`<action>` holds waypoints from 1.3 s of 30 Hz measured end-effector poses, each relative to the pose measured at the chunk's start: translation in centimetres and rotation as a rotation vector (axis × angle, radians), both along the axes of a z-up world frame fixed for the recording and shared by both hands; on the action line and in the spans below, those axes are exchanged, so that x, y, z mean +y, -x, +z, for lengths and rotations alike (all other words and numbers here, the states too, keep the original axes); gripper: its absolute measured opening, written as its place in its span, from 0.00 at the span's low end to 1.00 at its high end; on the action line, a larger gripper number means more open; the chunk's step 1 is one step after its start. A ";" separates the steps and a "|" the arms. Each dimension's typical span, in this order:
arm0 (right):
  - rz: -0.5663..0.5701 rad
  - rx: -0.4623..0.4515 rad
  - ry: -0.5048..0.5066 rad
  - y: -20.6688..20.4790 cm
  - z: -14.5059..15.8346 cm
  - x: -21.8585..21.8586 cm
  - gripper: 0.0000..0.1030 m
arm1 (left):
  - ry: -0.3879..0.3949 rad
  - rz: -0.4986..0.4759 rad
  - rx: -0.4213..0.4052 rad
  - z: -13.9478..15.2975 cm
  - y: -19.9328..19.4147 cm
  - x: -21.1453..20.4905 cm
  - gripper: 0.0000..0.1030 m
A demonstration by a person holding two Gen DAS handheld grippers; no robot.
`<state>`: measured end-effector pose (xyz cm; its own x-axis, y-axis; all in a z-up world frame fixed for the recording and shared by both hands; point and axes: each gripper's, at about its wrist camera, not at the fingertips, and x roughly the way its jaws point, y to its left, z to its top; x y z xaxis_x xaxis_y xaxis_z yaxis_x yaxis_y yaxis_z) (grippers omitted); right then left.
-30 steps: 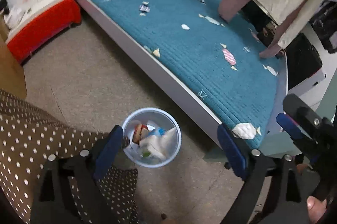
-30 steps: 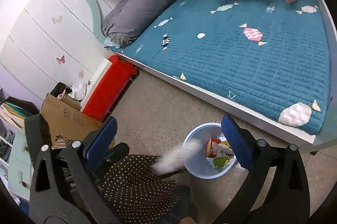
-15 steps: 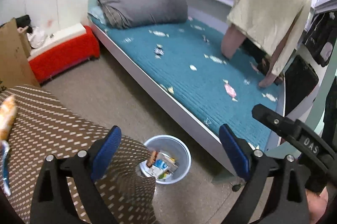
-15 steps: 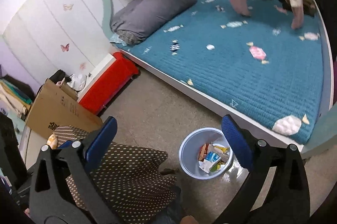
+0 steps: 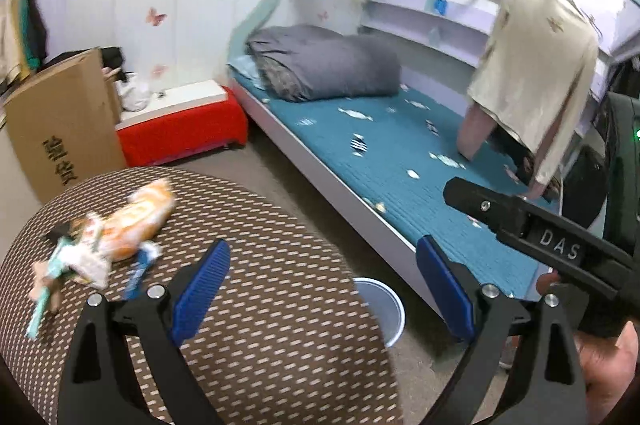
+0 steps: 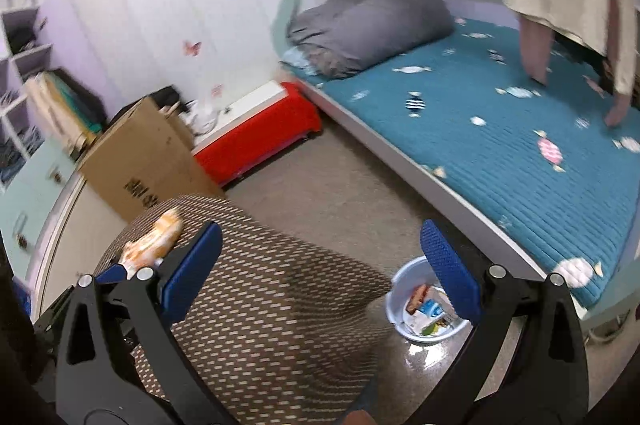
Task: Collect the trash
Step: 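Move both tools back over the table, then grasp the teal toothpaste tube with the left tool while the right tool grasps the blue tube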
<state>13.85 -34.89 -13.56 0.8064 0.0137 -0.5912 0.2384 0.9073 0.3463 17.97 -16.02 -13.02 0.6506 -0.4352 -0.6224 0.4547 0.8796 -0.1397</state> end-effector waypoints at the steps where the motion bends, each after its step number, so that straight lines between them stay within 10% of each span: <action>1: 0.019 0.000 0.005 -0.3 0.2 1.0 0.94 | 0.005 0.023 -0.007 0.2 0.1 1.2 0.89; 25: 0.344 0.185 0.102 -9.4 -6.3 21.3 0.94 | -0.029 0.431 -0.010 -3.0 -1.1 24.9 0.89; 30: 0.398 0.238 0.205 -12.1 -8.8 25.1 0.79 | -0.064 0.447 0.003 -4.3 -2.5 26.4 0.89; 35: 0.415 0.245 0.247 -12.4 -9.8 26.0 0.20 | -0.153 0.422 0.001 -5.4 -5.4 25.4 0.89; 39: 0.434 0.235 0.182 -11.5 -9.8 24.2 0.13 | -0.267 0.363 0.005 -6.7 -7.6 23.8 0.87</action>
<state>25.37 -10.65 -23.31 0.5944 0.1972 -0.7796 -0.1206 0.9804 0.1560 25.58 7.77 -19.75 0.7283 -0.0036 -0.6852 0.1103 0.9876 0.1120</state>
